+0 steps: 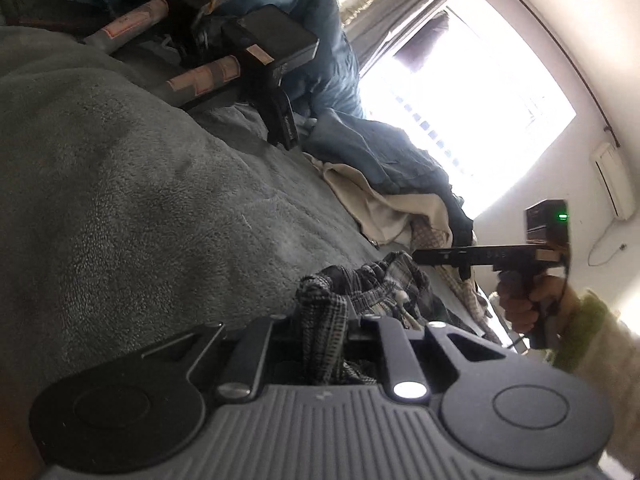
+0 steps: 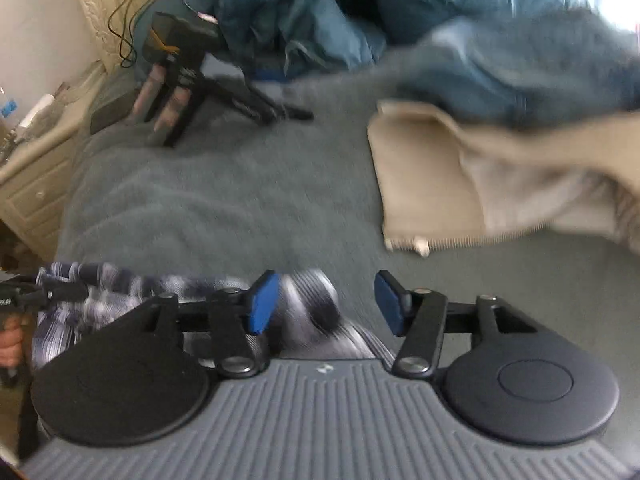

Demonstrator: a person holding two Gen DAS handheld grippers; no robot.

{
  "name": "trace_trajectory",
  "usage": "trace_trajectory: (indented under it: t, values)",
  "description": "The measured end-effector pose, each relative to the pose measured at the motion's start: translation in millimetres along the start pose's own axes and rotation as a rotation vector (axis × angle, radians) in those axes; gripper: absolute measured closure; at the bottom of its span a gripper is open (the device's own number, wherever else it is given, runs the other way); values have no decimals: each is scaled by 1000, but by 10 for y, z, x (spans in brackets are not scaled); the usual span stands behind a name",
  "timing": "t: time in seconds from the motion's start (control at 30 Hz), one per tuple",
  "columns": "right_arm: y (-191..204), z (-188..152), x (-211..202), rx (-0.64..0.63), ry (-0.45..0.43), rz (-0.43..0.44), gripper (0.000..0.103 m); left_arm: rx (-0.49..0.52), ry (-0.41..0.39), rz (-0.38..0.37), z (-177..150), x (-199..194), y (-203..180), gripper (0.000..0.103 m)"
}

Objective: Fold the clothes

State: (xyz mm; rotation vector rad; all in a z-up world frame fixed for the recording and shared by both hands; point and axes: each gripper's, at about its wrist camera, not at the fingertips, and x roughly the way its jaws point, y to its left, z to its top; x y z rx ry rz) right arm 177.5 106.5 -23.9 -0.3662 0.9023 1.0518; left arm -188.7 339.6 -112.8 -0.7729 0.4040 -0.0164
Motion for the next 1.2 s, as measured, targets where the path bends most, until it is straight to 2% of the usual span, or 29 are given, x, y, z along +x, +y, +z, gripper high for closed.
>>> trace_trajectory:
  t: [0.07,0.13,0.23,0.33,0.4,0.43,0.47,0.53,0.63,0.7,0.8,0.9,1.07,1.2]
  values:
    - [-201,7,38,52,18,75,45,9,6,-10,1,11,18,88]
    - [-380,6,96,111,59,189,44,17,11,-19,2,21,34,87]
    - [-465,0,293,123,138,267,43,32,23,-31,-13,17,30,85]
    - [-399,-22,429,124,151,276,42,46,34,-42,-28,13,26,82]
    - [-318,-21,422,117,129,249,47,56,41,-50,-38,10,24,80]
    - [-260,-23,403,106,129,223,58,61,45,-54,-43,8,23,80]
    - [-184,-26,357,79,123,206,75,66,49,-58,-48,7,21,79]
    - [36,-42,302,16,96,120,86,75,55,-62,-60,5,16,80]
    - [501,-96,217,-136,72,-82,90,86,34,-5,-106,10,-54,86]
    - [813,-128,220,-225,73,-268,91,49,8,19,-113,6,-95,88]
    - [1260,-183,208,-510,-5,-505,92,15,-37,21,-78,-30,-163,90]
    - [1453,-137,197,-700,-98,-635,93,14,-99,31,9,-56,-210,90]
    - [1503,162,251,-759,-193,-683,93,-8,-195,69,241,-98,-143,90]
    - [1515,415,440,-760,-250,-649,93,35,-245,136,406,-133,-65,90]
